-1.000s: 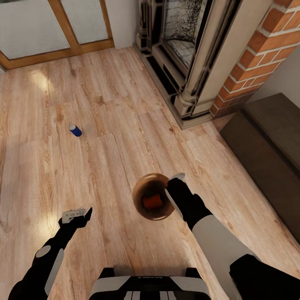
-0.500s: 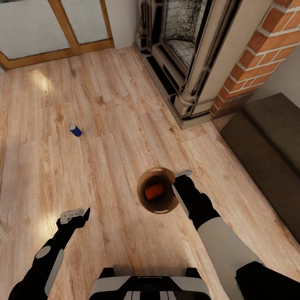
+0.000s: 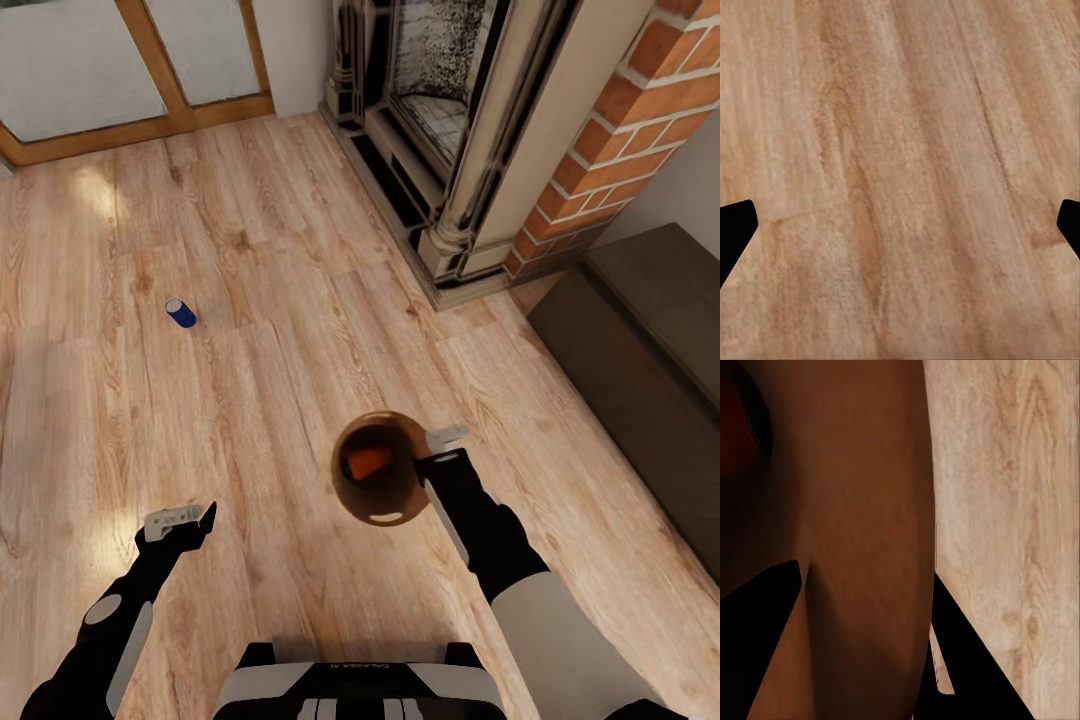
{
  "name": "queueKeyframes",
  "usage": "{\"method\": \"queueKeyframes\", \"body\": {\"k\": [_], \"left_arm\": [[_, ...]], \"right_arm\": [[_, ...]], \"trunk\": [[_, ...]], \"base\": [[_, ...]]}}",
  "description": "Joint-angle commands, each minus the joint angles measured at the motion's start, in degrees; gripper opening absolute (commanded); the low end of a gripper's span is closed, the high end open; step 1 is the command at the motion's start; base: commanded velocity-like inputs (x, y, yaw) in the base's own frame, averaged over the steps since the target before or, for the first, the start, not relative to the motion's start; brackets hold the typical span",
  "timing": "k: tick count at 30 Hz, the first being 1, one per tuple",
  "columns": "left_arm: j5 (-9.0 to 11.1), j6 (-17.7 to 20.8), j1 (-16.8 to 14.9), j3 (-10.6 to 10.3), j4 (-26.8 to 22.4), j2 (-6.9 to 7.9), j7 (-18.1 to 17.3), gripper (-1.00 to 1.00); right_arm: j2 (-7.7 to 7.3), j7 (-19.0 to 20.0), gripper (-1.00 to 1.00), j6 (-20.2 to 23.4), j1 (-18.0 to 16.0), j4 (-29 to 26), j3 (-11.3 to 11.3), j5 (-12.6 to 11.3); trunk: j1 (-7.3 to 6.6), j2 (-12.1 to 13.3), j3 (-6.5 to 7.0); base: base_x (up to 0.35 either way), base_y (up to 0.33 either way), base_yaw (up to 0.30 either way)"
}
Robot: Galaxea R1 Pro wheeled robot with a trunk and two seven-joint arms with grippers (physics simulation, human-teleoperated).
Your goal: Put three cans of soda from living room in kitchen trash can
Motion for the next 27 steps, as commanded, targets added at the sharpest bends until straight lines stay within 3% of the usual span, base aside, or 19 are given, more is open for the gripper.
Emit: {"method": "queueKeyframes", "body": {"k": [1, 4, 8, 10, 20, 27], "left_arm": [[0.00, 0.00, 0.02, -0.02, 0.06, 0.00, -0.04, 1.00], [-0.05, 0.00, 0.04, -0.01, 0.23, 0.00, -0.11, 1.00], [-0.07, 0.00, 0.05, -0.06, 0.27, 0.00, -0.17, 1.00], [-0.07, -0.02, 0.18, -0.08, 0.23, 0.00, -0.19, 1.00], [-0.06, -0.01, 0.63, -0.09, 0.20, 0.00, -0.20, 1.00], [-0.02, -0.06, 0.66, -0.09, 0.38, 0.00, -0.20, 1.00]], "right_arm": [[-0.21, 0.07, -1.00, -0.44, 1.45, -2.53, 0.05, -0.74], [-0.49, 0.51, -1.00, -0.80, 4.73, -7.53, 0.01, -0.75], [-0.74, 2.20, -1.00, -0.89, 5.67, -8.88, -0.01, -0.75], [-1.59, 4.12, -1.00, -0.96, 6.55, -9.43, 0.03, -0.75], [-2.40, 5.20, -1.00, -0.96, 7.97, -12.43, 0.03, -0.71], [-4.73, 5.87, -1.00, -0.94, 9.75, -15.38, 0.09, -0.77]], "trunk": [[0.00, 0.00, 0.00], [0.00, 0.00, 0.00], [0.00, 0.00, 0.00], [0.00, 0.00, 0.00], [0.00, 0.00, 0.00], [0.00, 0.00, 0.00]], "base": [[0.000, 0.000, 0.000], [0.000, 0.000, 0.000], [0.000, 0.000, 0.000], [0.000, 0.000, 0.000], [0.000, 0.000, 0.000], [0.000, 0.000, 0.000]]}}
